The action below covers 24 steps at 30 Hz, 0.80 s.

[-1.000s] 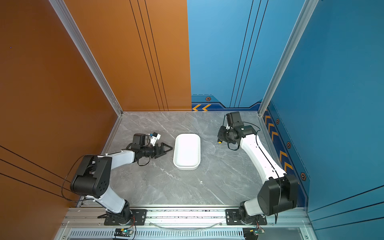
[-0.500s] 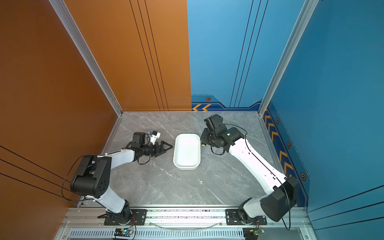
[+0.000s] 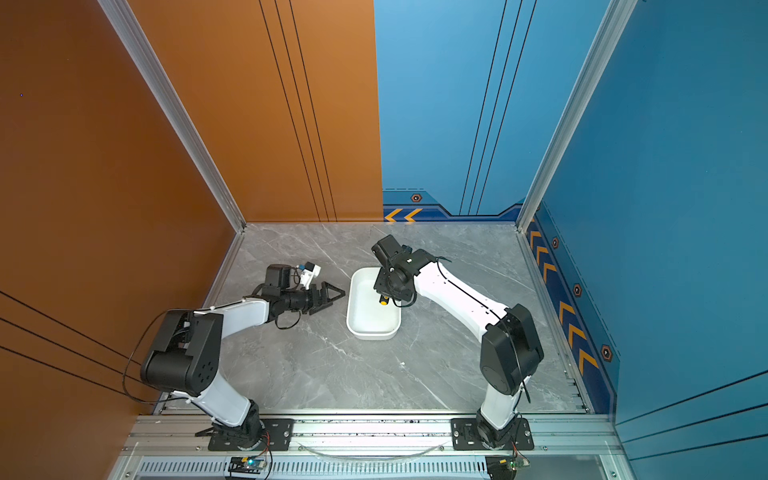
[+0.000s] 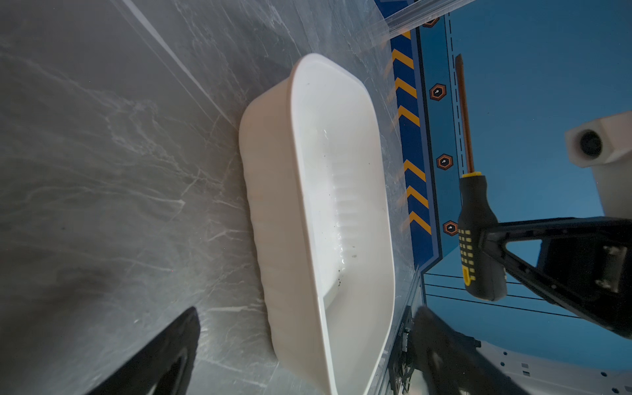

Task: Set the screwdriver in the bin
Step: 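Lift the screwdriver with the right gripper and carry it over the white bin, then lower the held screwdriver into the white bin with the right gripper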

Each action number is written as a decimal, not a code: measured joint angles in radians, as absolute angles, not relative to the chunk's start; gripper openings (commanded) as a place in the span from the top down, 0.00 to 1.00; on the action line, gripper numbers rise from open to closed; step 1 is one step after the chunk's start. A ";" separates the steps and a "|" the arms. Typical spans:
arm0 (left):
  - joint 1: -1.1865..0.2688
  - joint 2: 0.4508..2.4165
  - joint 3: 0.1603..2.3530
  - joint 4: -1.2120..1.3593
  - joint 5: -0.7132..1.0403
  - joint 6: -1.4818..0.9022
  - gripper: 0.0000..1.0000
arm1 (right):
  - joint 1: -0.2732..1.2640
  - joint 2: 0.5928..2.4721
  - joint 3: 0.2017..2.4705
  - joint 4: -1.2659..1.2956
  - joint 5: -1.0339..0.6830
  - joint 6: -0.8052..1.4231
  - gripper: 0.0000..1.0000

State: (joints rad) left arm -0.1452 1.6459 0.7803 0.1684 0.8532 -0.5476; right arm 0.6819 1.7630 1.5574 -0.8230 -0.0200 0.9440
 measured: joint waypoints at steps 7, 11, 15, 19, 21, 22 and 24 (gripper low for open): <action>-0.145 1.646 0.780 0.164 0.853 -0.547 0.02 | 0.729 1.832 1.580 -0.833 -0.022 0.944 1.00; -0.145 1.646 0.780 0.164 0.853 -0.547 0.02 | 0.756 1.857 1.582 -0.844 -0.022 0.943 1.00; -0.145 1.646 0.780 0.164 0.853 -0.547 0.02 | 0.769 1.892 1.604 -0.865 -0.022 0.940 1.00; -0.145 1.646 0.780 0.164 0.853 -0.547 0.02 | 0.775 1.917 1.619 -0.879 -0.022 0.939 1.00; -0.145 1.646 0.780 0.164 0.853 -0.547 0.02 | 0.776 1.929 1.628 -0.889 -0.022 0.936 1.00; -0.145 1.646 0.780 0.164 0.853 -0.547 0.02 | 0.776 1.935 1.633 -0.891 -0.022 0.933 1.00; -0.145 1.646 0.780 0.164 0.853 -0.547 0.02 | 0.776 1.951 1.643 -0.899 -0.022 0.928 1.00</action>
